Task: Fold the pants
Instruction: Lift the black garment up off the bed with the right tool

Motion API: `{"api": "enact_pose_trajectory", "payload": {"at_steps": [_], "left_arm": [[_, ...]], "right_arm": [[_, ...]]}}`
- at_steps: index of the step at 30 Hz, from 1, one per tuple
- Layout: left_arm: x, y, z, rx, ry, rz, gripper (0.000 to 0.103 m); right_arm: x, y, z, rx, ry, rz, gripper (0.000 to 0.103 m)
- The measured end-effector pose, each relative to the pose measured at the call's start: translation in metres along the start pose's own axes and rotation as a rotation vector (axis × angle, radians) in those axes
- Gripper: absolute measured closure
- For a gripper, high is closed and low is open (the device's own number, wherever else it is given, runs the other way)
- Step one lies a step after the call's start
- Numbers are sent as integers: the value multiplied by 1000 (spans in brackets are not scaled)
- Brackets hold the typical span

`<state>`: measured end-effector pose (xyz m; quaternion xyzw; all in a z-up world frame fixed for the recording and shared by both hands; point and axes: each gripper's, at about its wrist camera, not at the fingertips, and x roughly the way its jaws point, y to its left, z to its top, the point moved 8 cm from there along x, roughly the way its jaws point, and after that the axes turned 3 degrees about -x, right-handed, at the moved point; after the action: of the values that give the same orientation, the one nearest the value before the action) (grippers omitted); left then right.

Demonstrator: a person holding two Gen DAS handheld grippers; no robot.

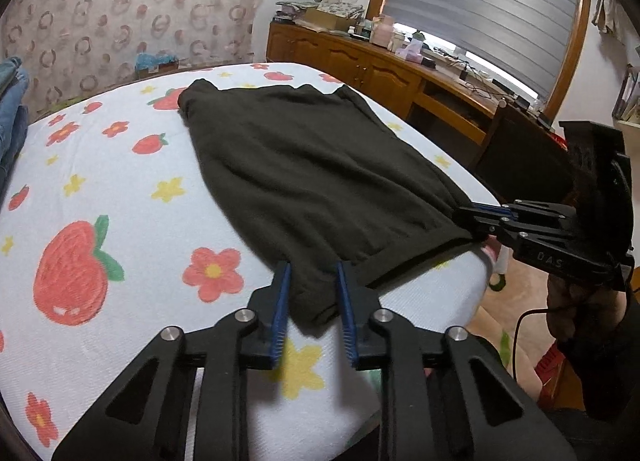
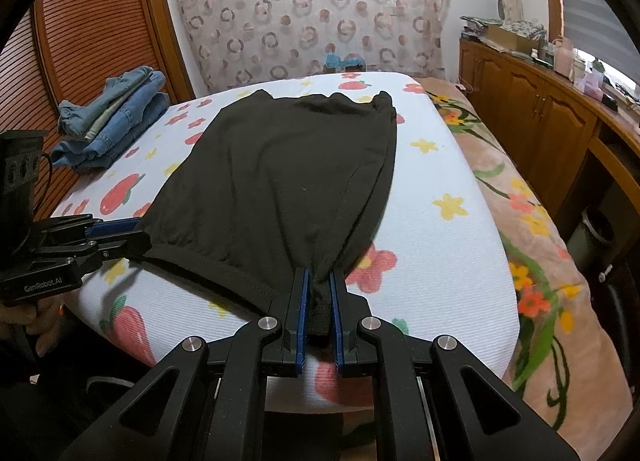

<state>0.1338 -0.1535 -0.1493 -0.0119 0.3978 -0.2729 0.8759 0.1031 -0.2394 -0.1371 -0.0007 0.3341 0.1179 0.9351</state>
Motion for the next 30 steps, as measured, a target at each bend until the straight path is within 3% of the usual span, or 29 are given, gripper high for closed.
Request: {"api": "enact_pose_trajectory", "payload": {"at_steps": [2, 10, 18, 28, 30], "left_arm": [[-2, 0, 1, 6, -11, 11, 94], [-27, -4, 21, 9, -96, -17, 96], [-84, -7, 60, 23, -229, -34, 97], [-157, 0, 103, 59, -393, 18, 98], [-170, 3, 112, 60, -423, 24, 102]], "right_arm": [[0, 1, 0, -7, 1, -3, 93], [-6, 1, 8, 9, -33, 34, 97], [-47, 15, 52, -21, -172, 71, 97], [-93, 49, 113, -91, -323, 131, 97], [-98, 58, 127, -114, -343, 141, 97]]}}
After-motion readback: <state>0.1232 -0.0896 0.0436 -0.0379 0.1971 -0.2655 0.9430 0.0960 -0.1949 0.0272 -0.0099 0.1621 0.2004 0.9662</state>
